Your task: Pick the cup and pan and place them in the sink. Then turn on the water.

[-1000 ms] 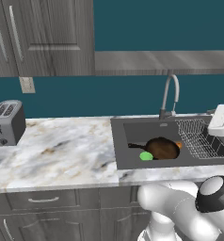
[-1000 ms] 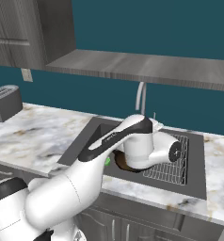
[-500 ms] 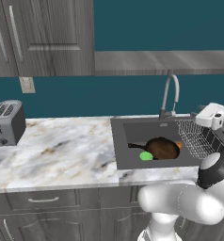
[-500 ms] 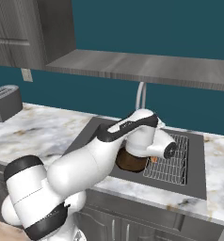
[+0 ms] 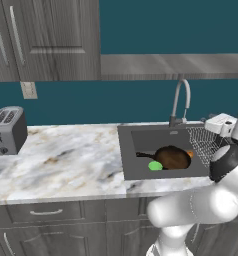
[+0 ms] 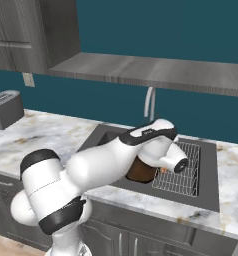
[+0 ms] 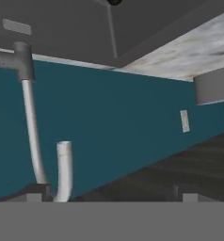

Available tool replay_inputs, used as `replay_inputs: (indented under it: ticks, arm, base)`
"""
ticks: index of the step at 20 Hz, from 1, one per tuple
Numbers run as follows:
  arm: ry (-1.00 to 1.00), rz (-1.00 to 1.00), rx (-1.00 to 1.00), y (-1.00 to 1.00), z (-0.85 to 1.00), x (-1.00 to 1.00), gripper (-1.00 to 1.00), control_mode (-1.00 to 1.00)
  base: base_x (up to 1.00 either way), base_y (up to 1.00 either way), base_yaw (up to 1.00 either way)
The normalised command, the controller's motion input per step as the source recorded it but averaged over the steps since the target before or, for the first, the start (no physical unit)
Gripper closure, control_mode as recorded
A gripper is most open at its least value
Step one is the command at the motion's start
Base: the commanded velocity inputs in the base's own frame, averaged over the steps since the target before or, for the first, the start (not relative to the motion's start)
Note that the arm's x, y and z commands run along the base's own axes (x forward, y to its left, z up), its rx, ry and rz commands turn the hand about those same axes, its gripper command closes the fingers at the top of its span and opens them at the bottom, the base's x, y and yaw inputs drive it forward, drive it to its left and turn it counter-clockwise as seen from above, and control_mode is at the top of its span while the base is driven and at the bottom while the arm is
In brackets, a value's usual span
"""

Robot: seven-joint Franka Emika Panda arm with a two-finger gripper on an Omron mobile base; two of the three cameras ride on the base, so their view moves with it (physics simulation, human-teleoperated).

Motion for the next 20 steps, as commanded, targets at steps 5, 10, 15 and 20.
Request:
replay_inputs:
  ticks: [5,10,15,20]
  arm:
    - [0.0,0.0,0.01,0.0,-0.25,0.37,-1.0,-1.0]
    - [0.0,0.0,0.04,-0.09,-0.21,0.18,-1.0,-1.0]
    - [0.0,0.0,0.0,0.0,-0.02,0.4,-1.0,-1.0]
    - [0.0,-0.01,0.0,0.0,-0.01,0.3,-1.0,-1.0]
  base:
    - [0.0,0.0,0.0]
    - [0.0,0.0,0.0]
    - [0.0,0.0,0.0]
    - [0.0,0.0,0.0]
